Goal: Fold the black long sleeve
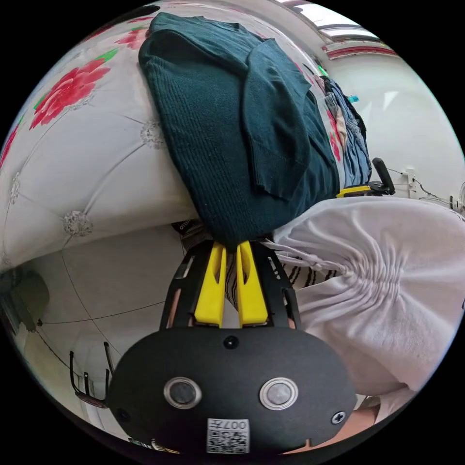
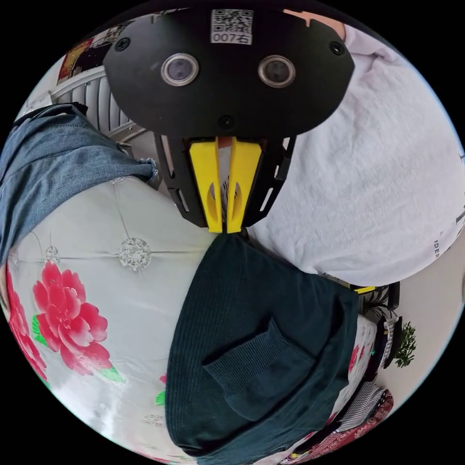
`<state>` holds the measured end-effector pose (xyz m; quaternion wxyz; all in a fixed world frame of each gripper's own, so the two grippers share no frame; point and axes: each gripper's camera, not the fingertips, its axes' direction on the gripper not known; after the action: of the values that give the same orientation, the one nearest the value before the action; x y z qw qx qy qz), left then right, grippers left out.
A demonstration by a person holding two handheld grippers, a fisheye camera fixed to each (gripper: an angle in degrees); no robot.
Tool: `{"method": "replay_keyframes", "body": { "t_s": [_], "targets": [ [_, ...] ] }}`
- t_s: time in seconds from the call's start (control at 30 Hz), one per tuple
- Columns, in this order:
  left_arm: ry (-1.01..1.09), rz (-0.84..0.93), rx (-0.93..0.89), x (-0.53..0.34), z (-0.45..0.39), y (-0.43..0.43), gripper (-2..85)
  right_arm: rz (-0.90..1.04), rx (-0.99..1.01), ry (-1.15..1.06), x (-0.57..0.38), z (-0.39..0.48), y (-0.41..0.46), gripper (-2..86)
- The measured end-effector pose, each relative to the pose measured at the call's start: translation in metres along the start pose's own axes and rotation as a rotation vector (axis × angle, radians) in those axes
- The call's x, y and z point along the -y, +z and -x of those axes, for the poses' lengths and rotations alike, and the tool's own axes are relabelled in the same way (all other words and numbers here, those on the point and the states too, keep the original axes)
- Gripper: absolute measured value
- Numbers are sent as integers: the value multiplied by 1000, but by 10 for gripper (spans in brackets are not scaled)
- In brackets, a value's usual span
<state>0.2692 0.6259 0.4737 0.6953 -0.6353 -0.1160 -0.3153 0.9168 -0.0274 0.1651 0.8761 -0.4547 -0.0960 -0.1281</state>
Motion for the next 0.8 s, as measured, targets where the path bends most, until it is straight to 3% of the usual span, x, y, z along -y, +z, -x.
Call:
{"method": "replay_keyframes", "body": {
  "t_s": [0.13,0.3,0.4,0.5,0.6,0.67,0.8],
  "targets": [
    [-27,1,-12,1,3,3,20,-226,-161,-87,-18,15,-45,23],
    [-37,-25,-22,1,1,4,23,-421,-229,-582,14,117,-68,45],
    [-45,-46,-33,-3,1,1,23,-369,-139,-761,54,159,-45,54],
    [-46,-57,-33,-5,1,-2,23,-194,-15,-880,111,205,5,60],
    [-40,-62,-26,-6,1,-3,21,-111,-150,-902,134,220,42,53],
    [-39,-61,-22,-7,1,-2,19,-221,-254,-874,135,216,44,25],
    [-51,-71,-29,-11,6,-1,17,-121,-166,-843,146,209,36,4]
  ]
}}
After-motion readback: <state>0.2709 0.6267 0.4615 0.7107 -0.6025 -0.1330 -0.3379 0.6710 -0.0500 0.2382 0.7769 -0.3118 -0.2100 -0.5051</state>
